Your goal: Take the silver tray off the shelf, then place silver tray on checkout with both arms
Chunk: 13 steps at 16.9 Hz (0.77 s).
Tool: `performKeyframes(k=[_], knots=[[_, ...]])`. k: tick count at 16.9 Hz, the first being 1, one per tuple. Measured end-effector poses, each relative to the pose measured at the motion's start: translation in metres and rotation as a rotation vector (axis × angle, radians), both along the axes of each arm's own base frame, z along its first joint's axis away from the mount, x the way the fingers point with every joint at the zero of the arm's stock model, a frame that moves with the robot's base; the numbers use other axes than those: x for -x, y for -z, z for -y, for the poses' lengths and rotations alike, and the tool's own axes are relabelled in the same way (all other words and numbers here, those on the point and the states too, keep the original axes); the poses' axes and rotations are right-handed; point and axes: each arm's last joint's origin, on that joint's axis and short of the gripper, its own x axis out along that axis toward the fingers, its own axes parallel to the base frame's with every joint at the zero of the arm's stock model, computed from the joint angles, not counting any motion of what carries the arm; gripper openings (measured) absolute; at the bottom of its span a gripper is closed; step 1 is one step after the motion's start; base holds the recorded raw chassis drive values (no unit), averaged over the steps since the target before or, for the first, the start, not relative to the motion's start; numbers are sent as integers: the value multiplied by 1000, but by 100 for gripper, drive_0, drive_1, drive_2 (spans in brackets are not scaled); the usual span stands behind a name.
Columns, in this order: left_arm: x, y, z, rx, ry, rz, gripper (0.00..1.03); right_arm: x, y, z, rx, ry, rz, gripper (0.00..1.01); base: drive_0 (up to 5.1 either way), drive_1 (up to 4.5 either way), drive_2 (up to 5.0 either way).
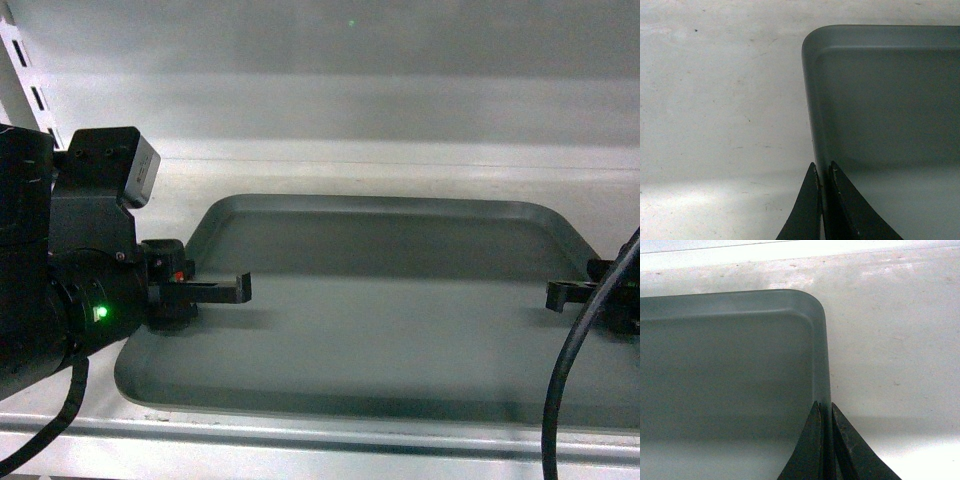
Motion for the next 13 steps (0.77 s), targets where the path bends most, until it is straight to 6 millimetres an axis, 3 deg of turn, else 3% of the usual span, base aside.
performKeyframes(k=[6, 13], knots=[[5, -4, 4, -7, 10, -8, 3, 4, -6, 2, 19, 13, -3, 3, 0, 0, 0], [13, -37, 4, 11, 13, 46, 3, 11, -44, 10, 13, 19, 76, 3, 0, 0, 0]])
